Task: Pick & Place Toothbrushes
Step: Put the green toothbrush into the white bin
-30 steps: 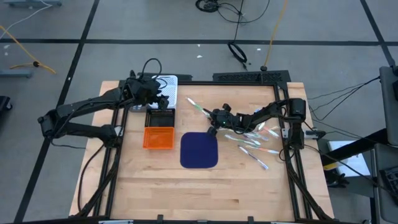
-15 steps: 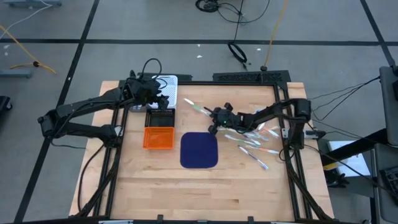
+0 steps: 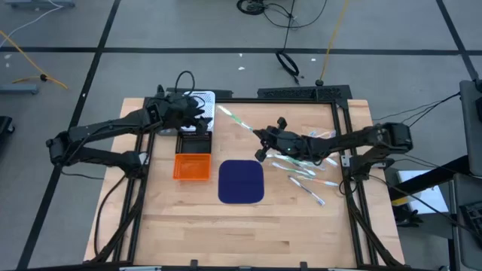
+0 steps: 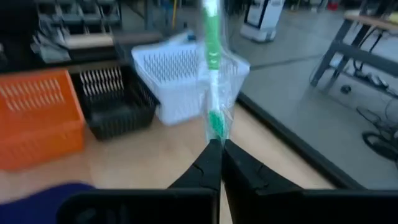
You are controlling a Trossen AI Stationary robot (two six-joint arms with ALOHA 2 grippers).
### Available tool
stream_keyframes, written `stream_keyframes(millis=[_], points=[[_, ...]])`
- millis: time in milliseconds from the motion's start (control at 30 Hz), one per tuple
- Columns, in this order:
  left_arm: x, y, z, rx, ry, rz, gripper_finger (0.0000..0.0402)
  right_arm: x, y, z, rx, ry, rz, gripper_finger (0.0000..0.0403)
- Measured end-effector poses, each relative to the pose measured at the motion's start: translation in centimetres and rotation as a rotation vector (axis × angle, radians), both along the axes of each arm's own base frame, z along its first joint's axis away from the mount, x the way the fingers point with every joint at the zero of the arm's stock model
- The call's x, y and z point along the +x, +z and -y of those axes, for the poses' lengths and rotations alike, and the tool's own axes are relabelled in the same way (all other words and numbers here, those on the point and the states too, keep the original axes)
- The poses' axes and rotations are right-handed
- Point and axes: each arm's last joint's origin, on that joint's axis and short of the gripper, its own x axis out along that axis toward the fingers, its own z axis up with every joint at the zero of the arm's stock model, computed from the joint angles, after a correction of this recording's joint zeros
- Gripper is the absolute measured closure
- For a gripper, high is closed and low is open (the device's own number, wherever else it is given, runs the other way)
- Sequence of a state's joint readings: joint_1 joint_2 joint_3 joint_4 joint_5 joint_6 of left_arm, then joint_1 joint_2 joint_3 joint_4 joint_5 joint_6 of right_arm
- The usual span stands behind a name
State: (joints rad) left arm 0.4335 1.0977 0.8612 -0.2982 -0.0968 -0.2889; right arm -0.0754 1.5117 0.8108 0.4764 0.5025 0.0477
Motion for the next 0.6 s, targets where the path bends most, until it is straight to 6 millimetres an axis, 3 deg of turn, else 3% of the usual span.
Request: stream_keyframes(millis=[233, 400, 600], points=[[1.7, 2.1, 1.5, 0.095, -0.193, 0.216, 0.0156, -1.1, 3.0, -0.9, -0.037, 0.032, 0.099, 0.0403], [2.6, 3.4, 2.6, 0.157, -0.254, 0.356, 0.0156, -1.2, 3.8, -1.8, -0.055, 0.063, 0.147, 0.0403], [4.0, 3.3, 3.1, 0.176, -0.284, 0.414, 0.0156, -1.1, 4.3, -2.6, -0.072, 0.093, 0.186, 0.0403]])
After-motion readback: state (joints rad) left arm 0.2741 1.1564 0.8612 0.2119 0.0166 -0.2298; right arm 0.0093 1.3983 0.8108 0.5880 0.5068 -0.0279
